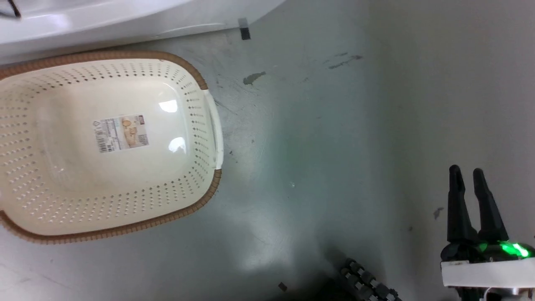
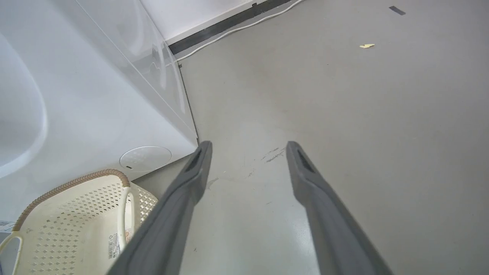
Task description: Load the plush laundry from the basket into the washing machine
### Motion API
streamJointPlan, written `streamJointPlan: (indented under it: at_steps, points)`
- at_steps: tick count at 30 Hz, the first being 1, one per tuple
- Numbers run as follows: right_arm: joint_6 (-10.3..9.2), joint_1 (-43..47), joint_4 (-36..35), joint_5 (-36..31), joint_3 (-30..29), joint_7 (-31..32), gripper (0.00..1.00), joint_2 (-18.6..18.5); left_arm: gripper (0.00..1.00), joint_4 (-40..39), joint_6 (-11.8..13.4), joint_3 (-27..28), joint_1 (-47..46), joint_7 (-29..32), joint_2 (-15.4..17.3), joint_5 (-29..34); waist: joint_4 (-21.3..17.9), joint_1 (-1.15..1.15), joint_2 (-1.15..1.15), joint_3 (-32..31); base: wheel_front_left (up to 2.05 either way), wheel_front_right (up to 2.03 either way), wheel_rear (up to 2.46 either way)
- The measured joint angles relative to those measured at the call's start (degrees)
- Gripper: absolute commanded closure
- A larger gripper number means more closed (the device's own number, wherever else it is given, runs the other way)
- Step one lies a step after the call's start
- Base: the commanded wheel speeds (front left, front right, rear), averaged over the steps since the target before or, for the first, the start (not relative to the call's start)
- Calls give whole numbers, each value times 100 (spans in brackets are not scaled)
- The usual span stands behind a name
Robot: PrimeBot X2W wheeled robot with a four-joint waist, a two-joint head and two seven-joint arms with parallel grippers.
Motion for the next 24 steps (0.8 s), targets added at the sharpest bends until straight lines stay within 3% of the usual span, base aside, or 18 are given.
streamJointPlan:
  at_steps: [10, 24]
  points:
    - [0, -301, 75, -182, -257, 0, 0, 0, 0, 332, -187, -121, 68, -266, -490, -207, 351, 0, 0, -299, 0, 0, 0]
    - [0, -581, 252, -590, -446, 0, 0, 0, 0, 302, -249, -20, 1217, -456, -1152, -413, 913, 0, 0, -1092, 0, 0, 0]
